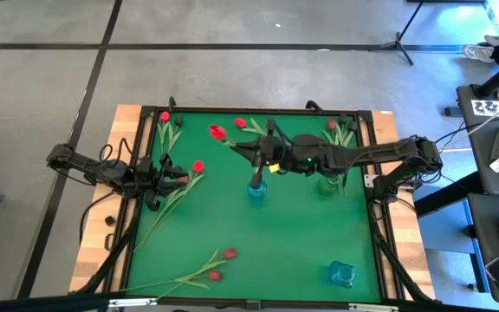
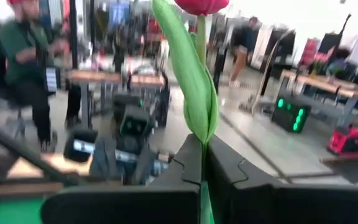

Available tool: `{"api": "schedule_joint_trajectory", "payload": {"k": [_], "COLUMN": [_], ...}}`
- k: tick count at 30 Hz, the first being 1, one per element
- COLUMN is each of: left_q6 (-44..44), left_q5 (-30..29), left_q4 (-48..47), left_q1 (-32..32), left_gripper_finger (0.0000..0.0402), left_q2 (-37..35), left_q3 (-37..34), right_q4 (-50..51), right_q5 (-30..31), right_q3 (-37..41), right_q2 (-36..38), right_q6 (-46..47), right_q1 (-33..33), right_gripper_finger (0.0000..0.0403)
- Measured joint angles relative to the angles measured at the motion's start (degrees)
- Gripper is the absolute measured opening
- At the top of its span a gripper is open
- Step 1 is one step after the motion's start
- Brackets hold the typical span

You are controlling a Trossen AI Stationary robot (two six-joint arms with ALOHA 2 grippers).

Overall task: Sort flowers into vase by color
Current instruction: Put the red flower in the top blue vase

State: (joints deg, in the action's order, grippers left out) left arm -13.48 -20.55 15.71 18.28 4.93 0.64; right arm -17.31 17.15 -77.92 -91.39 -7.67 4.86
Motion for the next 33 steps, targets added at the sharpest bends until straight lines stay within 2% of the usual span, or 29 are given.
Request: {"api": "schedule_joint_trajectory", "payload": {"k": [8, 13, 21, 33], "left_q6": [-1.4, -1.4, 0.3, 0.5], "left_q5": [0.5, 0.5, 0.5, 0.5], "left_q4": [-1.1, -1.3, -1.8, -1.8], "left_q1": [0.0, 0.0, 0.0, 0.0], "left_gripper_finger": [0.0151, 0.0151, 0.0151, 0.0151], "left_q2": [0.0, 0.0, 0.0, 0.0], "left_q3": [-0.1, -0.2, -0.2, -0.2], "right_q4": [-27.3, -37.1, -38.3, -38.3], "right_q5": [0.5, -0.5, 0.3, 0.9], "right_q3": [14.2, 22.2, 27.6, 28.3], "right_q2": [0.1, 1.5, 1.7, 1.1], "right_q6": [3.2, 6.7, 7.4, 5.5], "right_q1": [0.5, 0.6, 0.9, 0.7], "right_gripper_finger": [0.0004, 0.0004, 0.0004, 0.0005]}}
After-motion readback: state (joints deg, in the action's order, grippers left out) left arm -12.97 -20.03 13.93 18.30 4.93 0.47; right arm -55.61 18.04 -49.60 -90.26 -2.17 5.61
